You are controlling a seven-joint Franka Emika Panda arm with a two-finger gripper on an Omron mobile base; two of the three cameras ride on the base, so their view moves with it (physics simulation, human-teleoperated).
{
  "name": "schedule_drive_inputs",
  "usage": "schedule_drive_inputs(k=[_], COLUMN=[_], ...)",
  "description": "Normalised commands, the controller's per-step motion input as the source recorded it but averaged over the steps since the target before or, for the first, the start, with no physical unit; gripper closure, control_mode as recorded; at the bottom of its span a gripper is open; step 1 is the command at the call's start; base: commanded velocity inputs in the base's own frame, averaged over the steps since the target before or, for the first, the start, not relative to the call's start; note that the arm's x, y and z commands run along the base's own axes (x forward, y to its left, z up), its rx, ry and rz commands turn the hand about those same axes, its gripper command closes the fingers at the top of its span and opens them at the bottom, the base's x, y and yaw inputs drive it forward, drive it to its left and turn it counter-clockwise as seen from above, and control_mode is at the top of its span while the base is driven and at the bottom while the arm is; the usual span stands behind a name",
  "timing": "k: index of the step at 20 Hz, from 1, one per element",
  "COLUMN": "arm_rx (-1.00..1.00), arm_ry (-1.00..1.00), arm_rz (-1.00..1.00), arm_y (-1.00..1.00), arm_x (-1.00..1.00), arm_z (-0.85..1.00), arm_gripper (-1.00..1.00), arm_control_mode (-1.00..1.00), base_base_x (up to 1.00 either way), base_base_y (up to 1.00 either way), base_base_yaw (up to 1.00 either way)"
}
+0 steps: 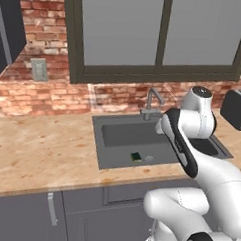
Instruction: Pick up the dish brush and sponge from the sink, and place them back in the cabinet, and close the cabinet doors.
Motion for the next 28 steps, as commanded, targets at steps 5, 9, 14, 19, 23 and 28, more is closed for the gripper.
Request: schedule_drive_inputs(k=[5, 9, 14, 19, 23, 28], arm_rx=[0.00, 0.00, 0.00, 0.00, 0.00, 0.00], arm_ry=[0.00, 0.00, 0.00, 0.00, 0.00, 0.00], arm_rz=[0.00, 0.00, 0.00, 0.00, 0.00, 0.00], arm_y=[0.00, 0.00, 0.00, 0.00, 0.00, 0.00], arm_x=[0.00, 0.00, 0.00, 0.00, 0.00, 0.00], arm_z=[0.00, 0.00, 0.00, 0.00, 0.00, 0.00], arm_gripper=[1.00, 1.00, 1.00, 1.00, 1.00, 1.00], arm_control_mode=[1.00, 1.00, 1.00, 1.00, 1.00, 1.00], base_base_x=[-0.57, -0.56, -0.50, -0.42, -0.10, 0.00], base_base_y=[0.00, 0.07, 0.23, 0.49, 0.84, 0.94], base_base_yaw=[0.00, 0.00, 0.00, 0.00, 0.00, 0.00])
